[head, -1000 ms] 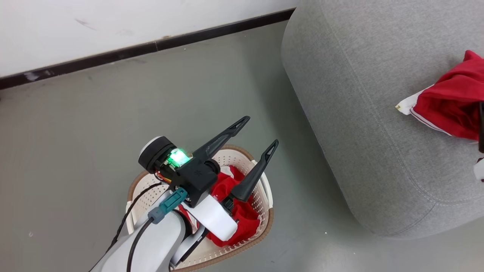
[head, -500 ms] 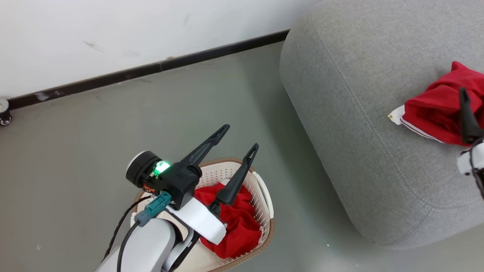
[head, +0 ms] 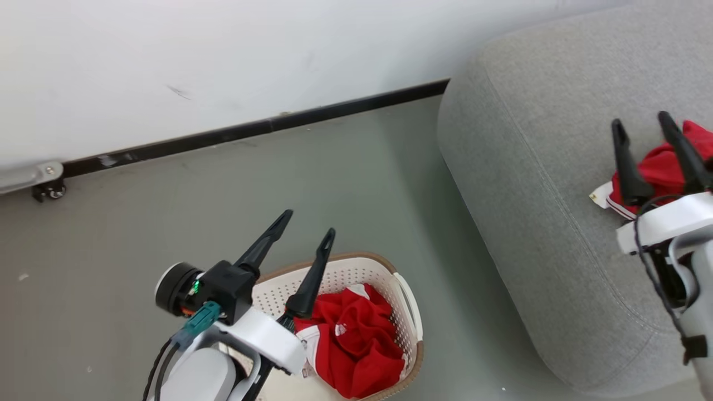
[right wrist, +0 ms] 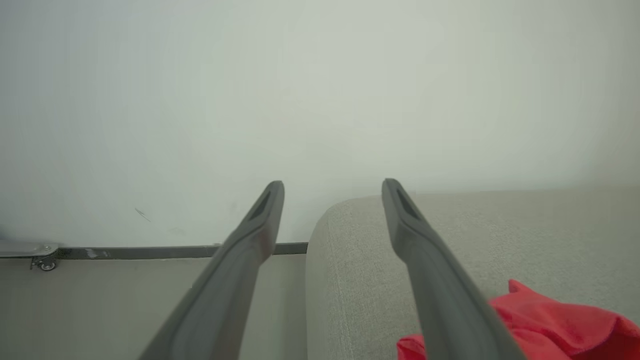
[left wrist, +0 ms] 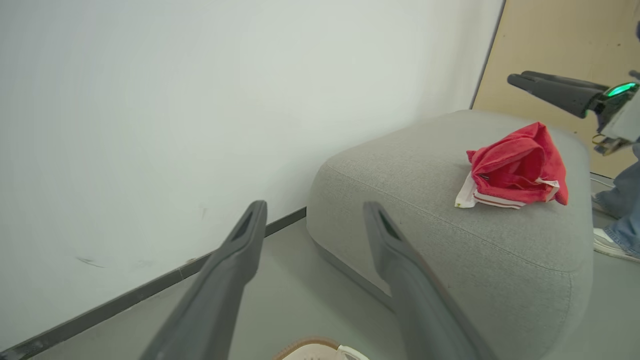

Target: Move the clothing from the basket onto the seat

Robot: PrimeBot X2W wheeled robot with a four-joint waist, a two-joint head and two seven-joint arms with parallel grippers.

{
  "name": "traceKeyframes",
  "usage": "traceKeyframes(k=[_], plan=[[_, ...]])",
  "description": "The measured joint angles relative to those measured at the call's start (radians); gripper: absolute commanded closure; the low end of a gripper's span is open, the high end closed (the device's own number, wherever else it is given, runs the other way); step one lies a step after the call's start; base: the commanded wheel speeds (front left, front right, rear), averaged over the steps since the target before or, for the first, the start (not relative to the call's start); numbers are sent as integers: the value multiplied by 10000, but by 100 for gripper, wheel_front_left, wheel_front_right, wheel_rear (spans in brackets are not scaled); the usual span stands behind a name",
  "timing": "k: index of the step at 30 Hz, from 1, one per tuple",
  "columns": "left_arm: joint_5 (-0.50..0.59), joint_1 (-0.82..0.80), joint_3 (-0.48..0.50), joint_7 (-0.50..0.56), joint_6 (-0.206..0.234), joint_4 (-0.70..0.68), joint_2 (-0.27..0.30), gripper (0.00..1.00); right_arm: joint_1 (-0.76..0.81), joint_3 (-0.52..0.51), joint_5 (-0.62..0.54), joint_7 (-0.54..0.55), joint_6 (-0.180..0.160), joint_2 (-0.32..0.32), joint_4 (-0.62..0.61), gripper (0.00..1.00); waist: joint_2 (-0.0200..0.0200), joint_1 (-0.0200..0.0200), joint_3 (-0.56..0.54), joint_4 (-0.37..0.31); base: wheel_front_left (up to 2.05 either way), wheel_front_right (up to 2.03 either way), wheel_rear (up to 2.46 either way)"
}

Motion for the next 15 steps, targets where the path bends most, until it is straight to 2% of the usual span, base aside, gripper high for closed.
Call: traceKeyframes(k=[9,15], plan=[[-171,627,673,-15,573,63,-4,0,156,244,-535,0,0,600,-637,0,0,0,-460,528,0,0,0],[-151,913,1172,-58,901,-138,-71,0,582,23,-823,-2,0,915,-966,0,0,-1,-776,864,0,0,0]])
